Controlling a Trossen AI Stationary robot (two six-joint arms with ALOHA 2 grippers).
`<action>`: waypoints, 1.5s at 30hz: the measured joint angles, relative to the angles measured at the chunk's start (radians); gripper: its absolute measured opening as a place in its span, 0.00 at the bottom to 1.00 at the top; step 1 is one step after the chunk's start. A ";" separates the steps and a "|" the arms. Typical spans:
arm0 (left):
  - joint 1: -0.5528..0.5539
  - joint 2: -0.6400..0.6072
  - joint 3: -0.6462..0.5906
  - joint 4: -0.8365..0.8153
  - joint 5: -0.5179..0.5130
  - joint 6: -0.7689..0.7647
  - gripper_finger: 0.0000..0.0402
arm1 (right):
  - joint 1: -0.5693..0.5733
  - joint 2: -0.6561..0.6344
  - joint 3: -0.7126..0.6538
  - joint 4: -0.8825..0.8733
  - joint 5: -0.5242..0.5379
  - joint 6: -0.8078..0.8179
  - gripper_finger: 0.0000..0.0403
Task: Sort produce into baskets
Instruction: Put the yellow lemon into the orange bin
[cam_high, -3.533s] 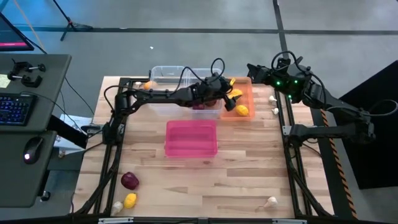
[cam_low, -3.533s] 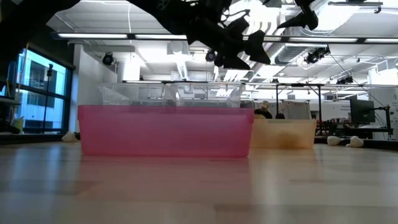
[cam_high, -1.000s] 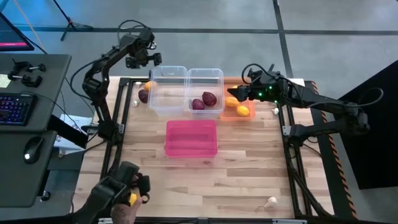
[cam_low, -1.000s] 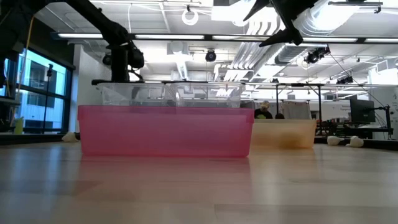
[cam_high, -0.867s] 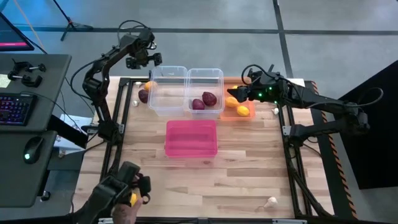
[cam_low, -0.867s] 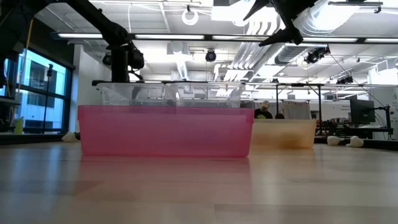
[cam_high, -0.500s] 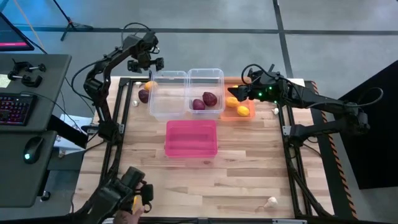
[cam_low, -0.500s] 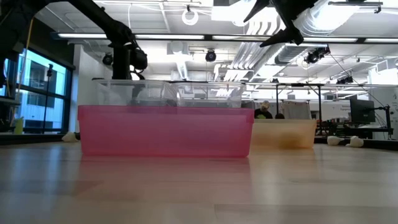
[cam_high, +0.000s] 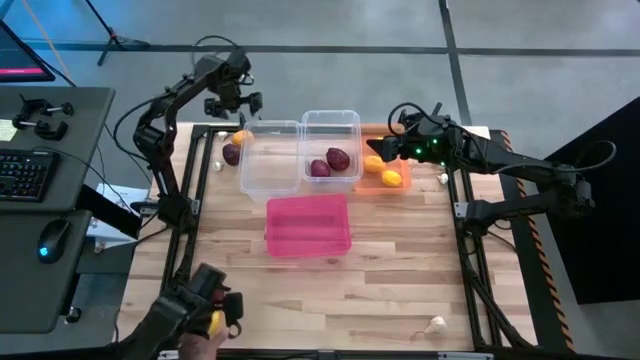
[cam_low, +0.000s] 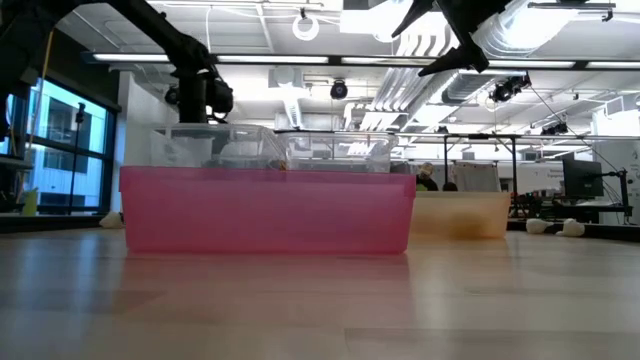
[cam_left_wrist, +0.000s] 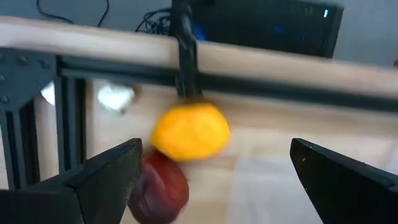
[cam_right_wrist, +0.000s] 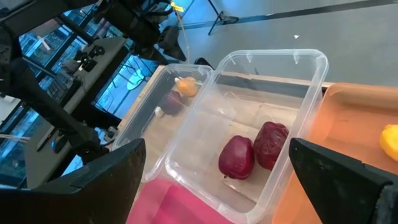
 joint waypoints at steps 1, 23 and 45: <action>0.014 0.000 0.000 0.013 0.001 0.000 0.98 | 0.000 0.000 0.000 0.000 0.002 0.006 0.96; 0.072 0.122 -0.002 0.040 0.107 0.160 0.98 | 0.000 0.000 0.000 0.000 0.003 0.164 0.96; 0.036 0.122 -0.002 -0.138 0.125 0.163 0.98 | -0.013 0.000 0.000 0.000 -0.135 0.058 0.96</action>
